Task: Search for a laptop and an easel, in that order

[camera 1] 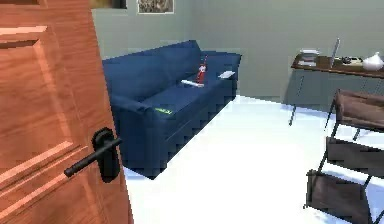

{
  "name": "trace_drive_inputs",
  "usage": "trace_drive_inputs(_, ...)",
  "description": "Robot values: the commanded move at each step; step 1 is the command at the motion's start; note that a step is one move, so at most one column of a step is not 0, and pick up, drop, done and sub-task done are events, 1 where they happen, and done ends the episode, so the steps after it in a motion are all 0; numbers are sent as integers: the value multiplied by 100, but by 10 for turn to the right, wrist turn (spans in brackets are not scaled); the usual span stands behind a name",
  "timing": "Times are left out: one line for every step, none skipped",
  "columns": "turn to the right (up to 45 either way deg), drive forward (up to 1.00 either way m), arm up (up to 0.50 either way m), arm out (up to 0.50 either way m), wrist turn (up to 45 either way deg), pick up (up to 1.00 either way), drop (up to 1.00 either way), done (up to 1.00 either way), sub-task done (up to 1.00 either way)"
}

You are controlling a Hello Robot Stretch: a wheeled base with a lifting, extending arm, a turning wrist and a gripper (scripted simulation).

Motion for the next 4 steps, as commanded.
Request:
trace_drive_inputs(-450, 0, 0, 0, 0, 0, 0, 0, 0)
trace_drive_inputs(-450, 0, 0, 0, 0, 0, 0, 0, 0)
trace_drive_inputs(-450, 0, 0, 0, 0, 0, 0, 0, 0)
trace_drive_inputs(-390, 0, 0, 0, 0, 0, 0, 0, 0)
